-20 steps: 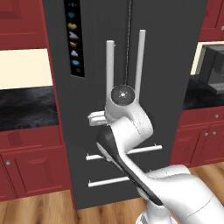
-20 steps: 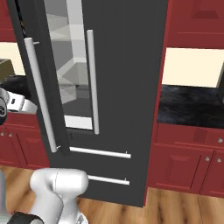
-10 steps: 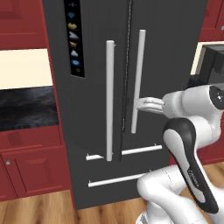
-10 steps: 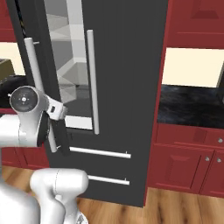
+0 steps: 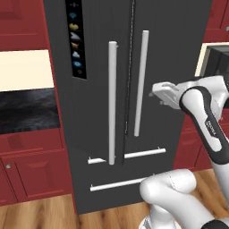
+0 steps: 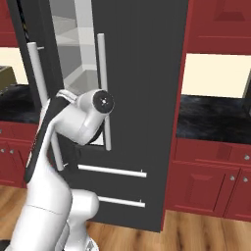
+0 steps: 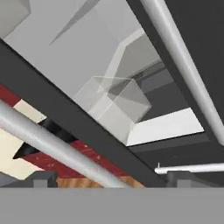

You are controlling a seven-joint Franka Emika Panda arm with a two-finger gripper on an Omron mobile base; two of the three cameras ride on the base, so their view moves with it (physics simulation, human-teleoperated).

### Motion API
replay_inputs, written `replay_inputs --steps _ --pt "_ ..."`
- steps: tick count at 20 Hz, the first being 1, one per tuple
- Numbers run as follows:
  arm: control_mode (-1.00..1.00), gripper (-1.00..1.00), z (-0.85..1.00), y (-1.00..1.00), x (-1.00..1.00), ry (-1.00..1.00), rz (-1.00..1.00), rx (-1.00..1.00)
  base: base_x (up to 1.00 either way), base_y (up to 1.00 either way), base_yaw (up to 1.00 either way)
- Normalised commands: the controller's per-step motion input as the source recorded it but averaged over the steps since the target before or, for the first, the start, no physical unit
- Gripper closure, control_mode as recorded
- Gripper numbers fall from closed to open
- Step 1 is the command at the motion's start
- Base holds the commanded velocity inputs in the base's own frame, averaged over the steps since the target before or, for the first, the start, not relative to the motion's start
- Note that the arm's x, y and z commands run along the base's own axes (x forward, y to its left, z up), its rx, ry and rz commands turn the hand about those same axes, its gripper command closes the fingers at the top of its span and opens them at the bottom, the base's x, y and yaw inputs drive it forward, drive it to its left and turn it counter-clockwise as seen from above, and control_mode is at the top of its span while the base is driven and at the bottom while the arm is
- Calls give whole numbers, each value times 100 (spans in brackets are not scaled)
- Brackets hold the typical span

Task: Take the lemon wedge from the fridge and place it on the plate with fish on the dining counter.

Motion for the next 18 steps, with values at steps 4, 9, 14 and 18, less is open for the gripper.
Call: replay_inputs --steps 4,9,14,18 --pt "-100 -100 -5 24 100 22 1 0 0 0 0" --pt "-100 -100 -6 21 93 15 10 6 0 0 0" --pt "-100 -100 -25 30 53 7 15 11 0 0 0" --pt "-100 -100 -27 65 42 0 14 7 0 0 0"
